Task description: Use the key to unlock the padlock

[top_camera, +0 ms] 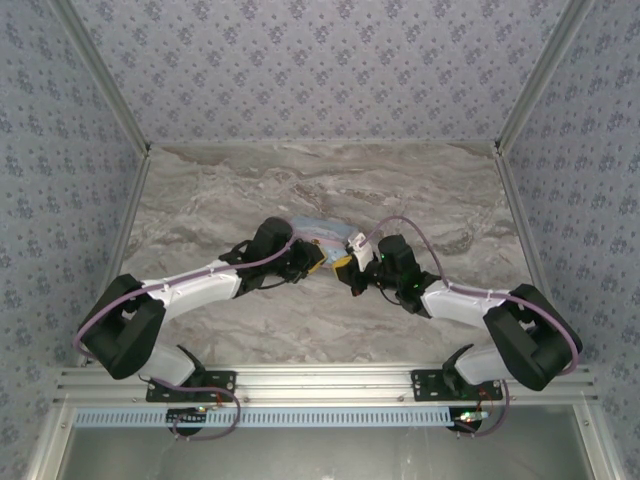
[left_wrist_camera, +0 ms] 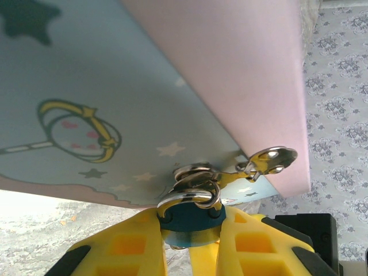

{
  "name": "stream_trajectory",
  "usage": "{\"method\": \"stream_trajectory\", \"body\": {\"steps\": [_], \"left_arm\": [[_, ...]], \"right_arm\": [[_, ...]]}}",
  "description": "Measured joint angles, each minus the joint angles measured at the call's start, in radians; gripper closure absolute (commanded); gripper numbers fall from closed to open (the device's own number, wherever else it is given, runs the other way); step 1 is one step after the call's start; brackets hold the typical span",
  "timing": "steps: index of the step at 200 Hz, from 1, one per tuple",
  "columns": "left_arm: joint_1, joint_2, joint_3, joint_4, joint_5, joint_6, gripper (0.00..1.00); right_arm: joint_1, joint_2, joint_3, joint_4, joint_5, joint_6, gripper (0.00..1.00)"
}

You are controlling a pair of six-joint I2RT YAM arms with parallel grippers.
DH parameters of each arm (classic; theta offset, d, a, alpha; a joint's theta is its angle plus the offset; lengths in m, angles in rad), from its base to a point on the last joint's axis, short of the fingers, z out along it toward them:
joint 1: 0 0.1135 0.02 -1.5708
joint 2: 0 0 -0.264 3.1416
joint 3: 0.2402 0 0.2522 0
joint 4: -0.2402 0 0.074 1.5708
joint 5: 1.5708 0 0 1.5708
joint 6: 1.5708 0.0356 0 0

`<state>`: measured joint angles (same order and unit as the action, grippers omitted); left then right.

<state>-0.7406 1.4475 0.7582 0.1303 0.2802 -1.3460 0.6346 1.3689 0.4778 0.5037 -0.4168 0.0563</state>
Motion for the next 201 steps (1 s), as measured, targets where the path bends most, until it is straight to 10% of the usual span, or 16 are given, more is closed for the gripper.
{"method": "stream_trajectory", "body": {"steps": [201], "left_arm": [[0.002,0.001,-0.002,0.003,-0.002,0.002,0.87]], "right_arm": [[-0.005,0.036,0.027,0.016,-0.019,0.008,1.00]]}}
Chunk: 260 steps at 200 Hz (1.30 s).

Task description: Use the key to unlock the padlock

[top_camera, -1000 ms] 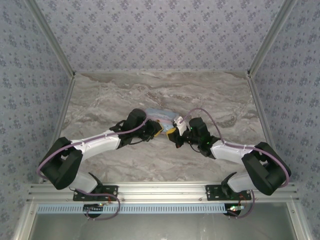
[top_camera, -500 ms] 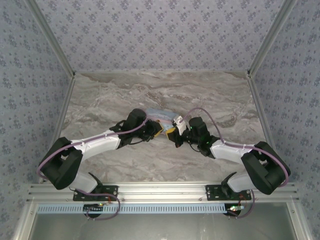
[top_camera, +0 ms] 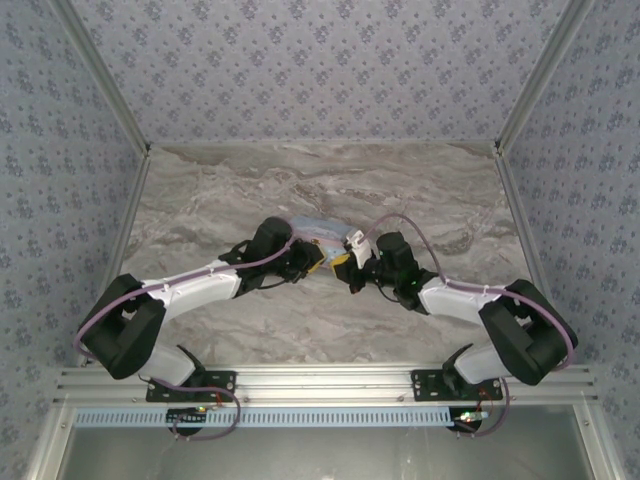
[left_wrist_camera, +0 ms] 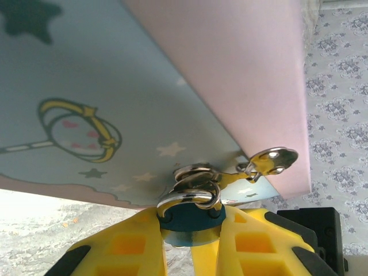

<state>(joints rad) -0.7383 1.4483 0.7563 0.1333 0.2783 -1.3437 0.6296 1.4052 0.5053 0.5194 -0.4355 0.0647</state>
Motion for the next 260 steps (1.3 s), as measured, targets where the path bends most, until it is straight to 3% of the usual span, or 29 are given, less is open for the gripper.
{"method": "stream_trajectory", "body": {"steps": [169,260], "left_arm": [[0.002,0.025,0.000,0.041,-0.001,0.007,0.87],[0.001,0.039,0.002,0.079,-0.002,0.027,0.87]], "right_arm": [[-0.047,0.026,0.004,0.031,-0.067,0.065,1.00],[-0.071,0.074,0.062,0.027,-0.131,0.175,1.00]]}}
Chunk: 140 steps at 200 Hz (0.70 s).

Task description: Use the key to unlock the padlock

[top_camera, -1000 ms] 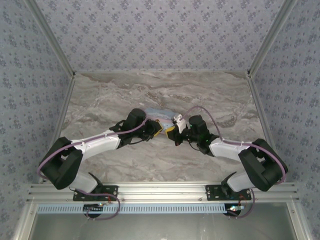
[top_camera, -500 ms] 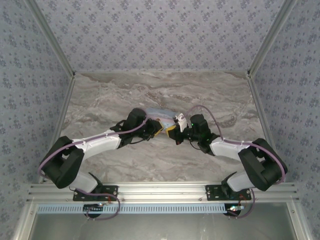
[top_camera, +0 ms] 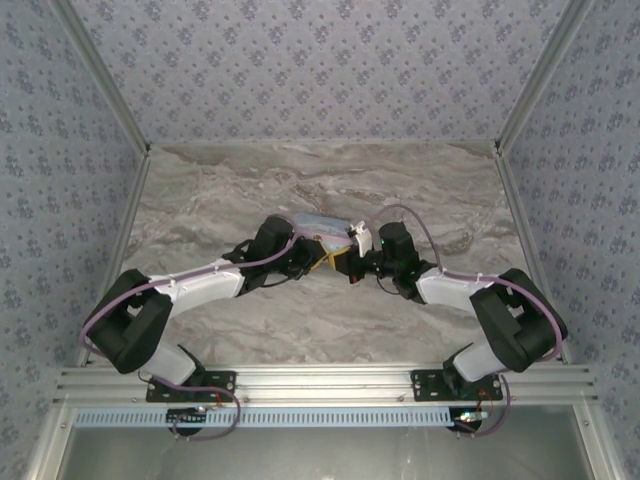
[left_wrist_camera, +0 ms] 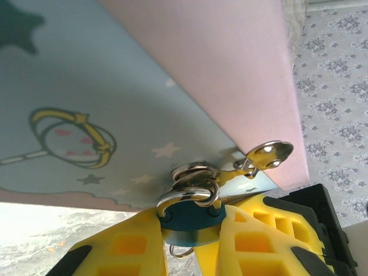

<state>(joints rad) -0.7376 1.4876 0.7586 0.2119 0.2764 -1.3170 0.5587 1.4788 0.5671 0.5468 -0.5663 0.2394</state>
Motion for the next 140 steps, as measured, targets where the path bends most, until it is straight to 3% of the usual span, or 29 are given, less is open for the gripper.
{"method": "stream_trajectory", "body": {"steps": [84,140], "left_arm": [[0.000,0.001,0.000,0.000,-0.004,0.000,0.87],[0.000,0.013,0.000,0.012,-0.011,-0.001,0.82]], "right_arm": [[-0.005,0.013,0.004,0.010,-0.006,0.033,1.00],[0.006,0.014,-0.013,0.027,0.035,0.074,1.00]]}}
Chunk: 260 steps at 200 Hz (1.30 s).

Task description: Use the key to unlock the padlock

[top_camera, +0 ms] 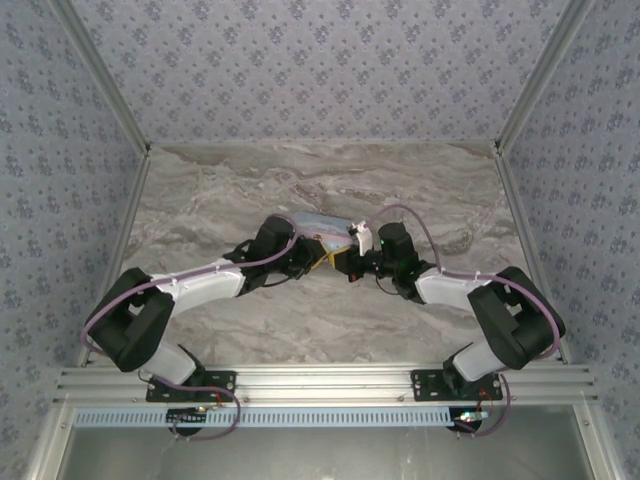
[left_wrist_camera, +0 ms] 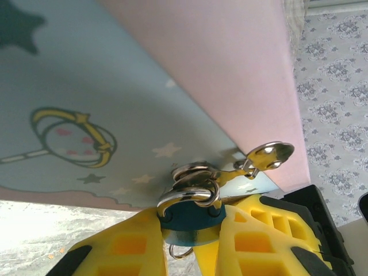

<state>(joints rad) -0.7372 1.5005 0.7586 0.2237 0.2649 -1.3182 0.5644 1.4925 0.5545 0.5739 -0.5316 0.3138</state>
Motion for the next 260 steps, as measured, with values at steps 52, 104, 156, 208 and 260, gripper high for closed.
{"method": "stream_trajectory", "body": {"steps": [52,104,156,208,260], "left_arm": [[-0.003,0.072,0.000,0.018,0.016,-0.003,0.80],[-0.005,0.125,0.000,0.064,0.039,-0.019,0.58],[0.008,0.092,-0.001,0.058,0.042,-0.003,0.42],[0.051,-0.096,-0.023,0.011,-0.005,0.084,0.38],[0.052,-0.278,-0.054,0.055,-0.167,0.228,0.34]], "right_arm": [[0.065,0.013,-0.055,0.029,0.146,0.110,1.00],[0.080,0.041,-0.076,0.050,0.205,0.212,1.00],[0.079,0.058,-0.085,0.034,0.223,0.271,1.00],[0.079,0.058,-0.085,0.034,0.222,0.315,1.00],[0.080,0.068,-0.085,0.036,0.221,0.327,1.00]]}}
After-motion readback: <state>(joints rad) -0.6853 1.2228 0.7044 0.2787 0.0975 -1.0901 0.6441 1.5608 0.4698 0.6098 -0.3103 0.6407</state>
